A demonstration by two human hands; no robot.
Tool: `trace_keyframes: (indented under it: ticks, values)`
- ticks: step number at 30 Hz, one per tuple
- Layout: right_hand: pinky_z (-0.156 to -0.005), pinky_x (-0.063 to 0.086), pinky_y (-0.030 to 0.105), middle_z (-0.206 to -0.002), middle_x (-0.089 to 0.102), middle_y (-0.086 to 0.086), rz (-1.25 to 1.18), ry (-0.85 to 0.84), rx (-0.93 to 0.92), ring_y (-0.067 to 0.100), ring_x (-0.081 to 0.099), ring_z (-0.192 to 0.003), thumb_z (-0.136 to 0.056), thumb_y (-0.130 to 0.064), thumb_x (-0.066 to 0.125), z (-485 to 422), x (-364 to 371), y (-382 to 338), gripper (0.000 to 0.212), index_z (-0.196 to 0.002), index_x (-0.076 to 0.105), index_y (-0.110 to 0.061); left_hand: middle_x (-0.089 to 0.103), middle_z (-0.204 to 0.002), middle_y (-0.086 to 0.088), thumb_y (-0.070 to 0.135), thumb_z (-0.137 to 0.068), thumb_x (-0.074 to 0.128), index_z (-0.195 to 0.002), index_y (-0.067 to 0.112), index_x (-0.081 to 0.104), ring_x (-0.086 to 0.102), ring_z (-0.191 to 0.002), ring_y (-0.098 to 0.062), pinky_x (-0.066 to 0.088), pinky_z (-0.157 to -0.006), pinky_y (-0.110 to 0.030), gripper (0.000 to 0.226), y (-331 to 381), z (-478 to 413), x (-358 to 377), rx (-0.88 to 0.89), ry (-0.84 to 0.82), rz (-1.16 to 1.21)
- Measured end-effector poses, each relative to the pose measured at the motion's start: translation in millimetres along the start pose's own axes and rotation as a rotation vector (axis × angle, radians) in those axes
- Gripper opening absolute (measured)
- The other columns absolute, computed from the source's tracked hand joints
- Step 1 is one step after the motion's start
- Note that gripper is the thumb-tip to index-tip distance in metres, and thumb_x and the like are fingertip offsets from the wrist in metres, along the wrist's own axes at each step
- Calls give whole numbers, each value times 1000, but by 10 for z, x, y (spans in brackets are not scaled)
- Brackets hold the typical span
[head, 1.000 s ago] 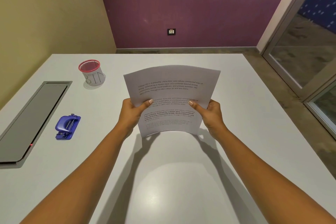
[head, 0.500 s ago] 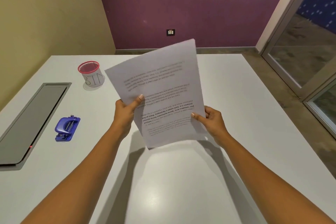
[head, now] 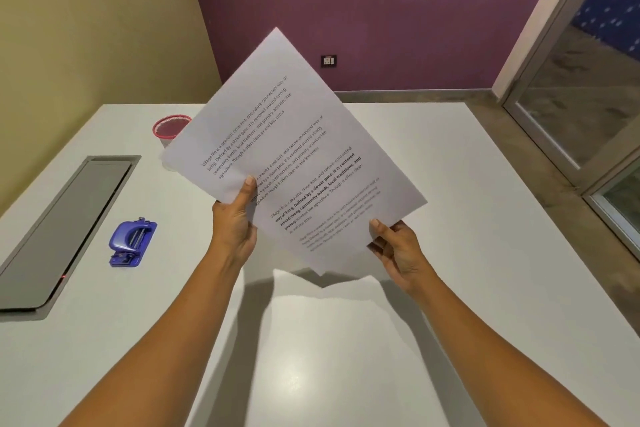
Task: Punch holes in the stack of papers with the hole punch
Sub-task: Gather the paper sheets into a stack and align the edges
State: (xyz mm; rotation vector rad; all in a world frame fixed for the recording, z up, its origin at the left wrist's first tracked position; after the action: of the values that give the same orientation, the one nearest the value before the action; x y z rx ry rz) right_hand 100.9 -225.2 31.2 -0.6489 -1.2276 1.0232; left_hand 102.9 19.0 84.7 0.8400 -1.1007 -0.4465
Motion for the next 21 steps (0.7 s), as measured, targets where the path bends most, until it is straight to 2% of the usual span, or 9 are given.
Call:
trace_keyframes:
  ticks: [2,4,6,8,11,13,16,18,21]
  values:
    - [-66,54,18,-86,75,-9,98,-10,-17,7,69,-80,-83,-6,60,-10,55,32,18,-97,61,-19,73,-91,-1,4,-87,57,-109,9,62,69,-88,-12,41,-105,-46,23,-34,-1,7,-23,3,20]
    - [-77,55,26,-95,72,-3,158,10,-45,12,67,-86,-84,-3,60,-28,82,37,22,-100,61,-19,70,-101,-5,4,-87,57,-119,5,57,67,-93,-15,42,-104,-46,32,-51,3,18,-32,-5,28]
    - [-86,53,32,-98,69,2,178,59,-81,15,66,-88,-83,0,61,-48,80,6,24,-100,61,-17,66,-109,-6,1,-86,58,-125,5,54,66,-96,-16,49,-97,-41,39,-25,-7,1,-6,-12,13]
    - [-86,52,33,-96,68,4,195,110,-115,17,65,-85,-83,2,61,-76,44,-60,23,-101,62,-11,69,-102,-1,-2,-84,60,-116,9,59,70,-89,-11,56,-87,-32,34,31,-49,-67,36,27,-17]
    - [-79,55,29,-95,67,7,264,146,-160,17,64,-83,-83,4,61,-104,-54,-215,20,-90,62,-15,74,-88,3,-6,-80,63,-99,12,64,71,-80,-11,59,-70,-26,26,132,-120,-237,71,106,-81]
    - [-77,56,27,-92,68,3,289,162,-186,15,65,-82,-83,3,61,-118,-134,-332,21,-86,62,-18,73,-83,4,-6,-79,64,-94,15,63,69,-80,-15,59,-65,-24,26,197,-182,-382,56,128,-195]
    - [-83,52,34,-86,69,-3,337,164,-215,13,66,-81,-82,4,61,-138,-218,-468,22,-84,64,-18,74,-79,6,-5,-79,64,-105,14,61,67,-79,-12,57,-58,-19,32,264,-280,-565,6,62,-459]
    - [-85,52,33,-75,72,-11,378,146,-231,5,67,-74,-81,5,62,-152,-227,-502,24,-82,66,-19,71,-89,-2,-5,-77,66,-112,10,62,68,-69,-4,52,-53,-15,38,262,-320,-602,-29,-28,-654]
    - [-87,51,34,-79,71,-10,419,116,-217,5,66,-77,-82,2,63,-159,-208,-490,23,-82,66,-21,68,-100,-8,-4,-74,69,-105,11,65,67,-69,-5,51,-61,-21,34,231,-333,-560,-37,-122,-808]
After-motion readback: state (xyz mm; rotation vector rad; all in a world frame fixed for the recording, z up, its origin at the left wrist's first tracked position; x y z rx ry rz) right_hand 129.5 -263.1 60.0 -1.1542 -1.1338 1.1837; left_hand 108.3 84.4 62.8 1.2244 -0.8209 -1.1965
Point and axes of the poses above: each hand's wrist, its own z-axis away from the middle knuckle, its own x-axis out of the palm, y = z × x, the point moved 3 cm from there along -z, towards the middle knuckle
